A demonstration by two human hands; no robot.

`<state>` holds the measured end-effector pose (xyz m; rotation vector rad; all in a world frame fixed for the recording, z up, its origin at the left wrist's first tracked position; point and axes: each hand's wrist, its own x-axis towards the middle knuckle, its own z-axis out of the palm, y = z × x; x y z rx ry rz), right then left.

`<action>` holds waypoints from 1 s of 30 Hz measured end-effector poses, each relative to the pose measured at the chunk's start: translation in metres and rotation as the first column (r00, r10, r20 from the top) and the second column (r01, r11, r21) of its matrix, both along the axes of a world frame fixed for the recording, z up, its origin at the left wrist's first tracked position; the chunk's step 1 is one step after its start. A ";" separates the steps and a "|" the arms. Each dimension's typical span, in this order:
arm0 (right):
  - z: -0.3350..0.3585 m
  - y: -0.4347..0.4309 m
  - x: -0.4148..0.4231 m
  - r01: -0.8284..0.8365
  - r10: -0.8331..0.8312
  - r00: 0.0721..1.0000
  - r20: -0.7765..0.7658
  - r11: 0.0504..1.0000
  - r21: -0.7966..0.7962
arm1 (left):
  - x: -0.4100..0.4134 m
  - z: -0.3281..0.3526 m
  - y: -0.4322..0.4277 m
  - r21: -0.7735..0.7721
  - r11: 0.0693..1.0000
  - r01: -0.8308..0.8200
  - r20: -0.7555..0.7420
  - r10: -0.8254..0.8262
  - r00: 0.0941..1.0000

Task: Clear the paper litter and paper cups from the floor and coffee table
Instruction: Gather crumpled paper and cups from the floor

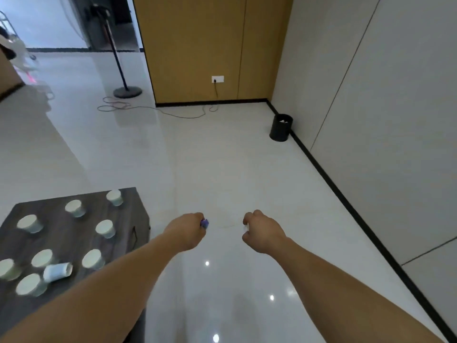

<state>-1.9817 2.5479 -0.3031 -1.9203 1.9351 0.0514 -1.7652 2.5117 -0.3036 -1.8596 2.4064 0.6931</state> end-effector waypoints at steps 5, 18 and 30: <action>-0.007 -0.085 -0.059 0.118 -0.118 0.993 0.010 0.993 -0.014 | -0.067 -0.005 -0.106 0.001 0.990 0.140 0.011 -0.140 0.990; 0.015 -0.321 -0.231 0.198 -0.198 0.980 0.012 0.979 -0.042 | -0.239 0.009 -0.352 -0.038 0.985 0.166 -0.001 -0.166 0.986; 0.007 -0.571 -0.322 0.285 -0.285 0.958 -0.022 0.958 -0.006 | -0.341 0.000 -0.620 -0.008 0.969 0.246 -0.060 -0.246 0.967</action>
